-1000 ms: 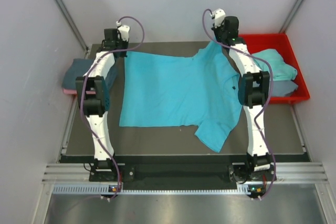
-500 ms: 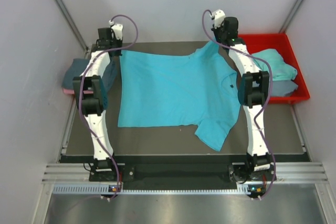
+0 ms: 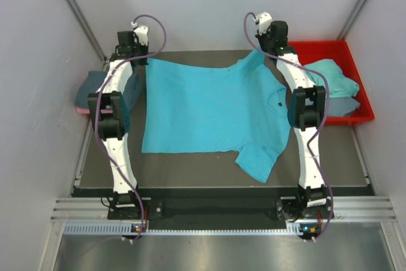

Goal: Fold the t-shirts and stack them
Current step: Flatten the tshirt out

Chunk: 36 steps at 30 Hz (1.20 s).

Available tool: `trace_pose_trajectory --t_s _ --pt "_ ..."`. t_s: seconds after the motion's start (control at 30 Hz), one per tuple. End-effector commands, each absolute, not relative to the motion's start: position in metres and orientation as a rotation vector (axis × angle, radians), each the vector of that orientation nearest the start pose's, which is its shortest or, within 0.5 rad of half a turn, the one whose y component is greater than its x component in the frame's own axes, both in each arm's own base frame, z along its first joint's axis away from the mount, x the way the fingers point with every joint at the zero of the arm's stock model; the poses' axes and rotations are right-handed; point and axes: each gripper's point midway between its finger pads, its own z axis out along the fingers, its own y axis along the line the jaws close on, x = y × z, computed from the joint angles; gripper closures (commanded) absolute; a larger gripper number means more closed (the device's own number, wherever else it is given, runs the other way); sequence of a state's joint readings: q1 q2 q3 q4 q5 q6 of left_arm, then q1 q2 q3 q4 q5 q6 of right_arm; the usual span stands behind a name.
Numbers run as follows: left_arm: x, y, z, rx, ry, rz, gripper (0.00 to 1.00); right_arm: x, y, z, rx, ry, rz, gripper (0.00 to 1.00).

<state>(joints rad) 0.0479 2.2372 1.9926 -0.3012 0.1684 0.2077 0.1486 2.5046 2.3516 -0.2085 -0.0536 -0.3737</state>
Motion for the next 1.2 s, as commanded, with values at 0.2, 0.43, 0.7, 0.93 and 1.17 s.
trace_pose_trajectory --t_s 0.2,0.43,0.7,0.93,1.17 --pt "0.614 0.006 0.203 0.319 2.022 -0.047 1.00 0.658 0.090 0.269 -0.545 1.751 -0.121 1.00" --pt "0.604 0.003 0.196 0.297 2.046 -0.094 1.00 0.634 0.085 0.280 -0.564 1.777 -0.108 1.00" --pt "0.591 -0.003 0.211 0.289 2.039 -0.136 1.00 0.604 0.086 0.282 -0.595 1.814 -0.074 1.00" --pt "0.568 -0.004 0.227 0.288 2.029 -0.128 1.00 0.582 0.086 0.281 -0.612 1.835 -0.063 1.00" --pt "0.552 -0.006 0.223 0.288 2.043 -0.140 1.00 0.574 0.084 0.282 -0.611 1.846 -0.064 1.00"
